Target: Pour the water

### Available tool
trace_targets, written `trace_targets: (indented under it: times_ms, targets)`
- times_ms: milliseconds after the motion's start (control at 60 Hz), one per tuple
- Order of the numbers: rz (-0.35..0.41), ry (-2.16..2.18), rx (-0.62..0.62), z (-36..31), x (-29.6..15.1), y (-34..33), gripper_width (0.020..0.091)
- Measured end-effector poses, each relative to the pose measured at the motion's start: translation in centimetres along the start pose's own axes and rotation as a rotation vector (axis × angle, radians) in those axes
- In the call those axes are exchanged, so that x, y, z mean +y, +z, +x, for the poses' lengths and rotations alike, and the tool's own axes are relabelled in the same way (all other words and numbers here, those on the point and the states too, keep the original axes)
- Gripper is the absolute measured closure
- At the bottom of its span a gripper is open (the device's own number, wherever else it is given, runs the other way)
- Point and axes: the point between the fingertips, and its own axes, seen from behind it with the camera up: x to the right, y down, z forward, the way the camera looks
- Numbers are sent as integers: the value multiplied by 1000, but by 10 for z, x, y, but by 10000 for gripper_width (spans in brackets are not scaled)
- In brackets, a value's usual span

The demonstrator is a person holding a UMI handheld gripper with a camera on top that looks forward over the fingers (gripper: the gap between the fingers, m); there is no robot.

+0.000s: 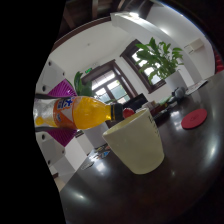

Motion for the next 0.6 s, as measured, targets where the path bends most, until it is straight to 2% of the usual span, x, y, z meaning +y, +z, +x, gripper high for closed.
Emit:
trace_targets:
  times_ms: [183,317,333,483,500,517,600]
  targets:
    - [-2,-2,20,7,3,-8,732]
    - [-33,-162,30,-2,6,10,732]
    - [-36,-198,31,-3,14,-5,732]
    - [-112,-756,81,-29,22,11,731]
    - [-110,-826,69,-28,29,-8,723]
    - [-112,-894,76,-31,26,16,718]
    - [-103,-1198,66,-67,15,37,718]
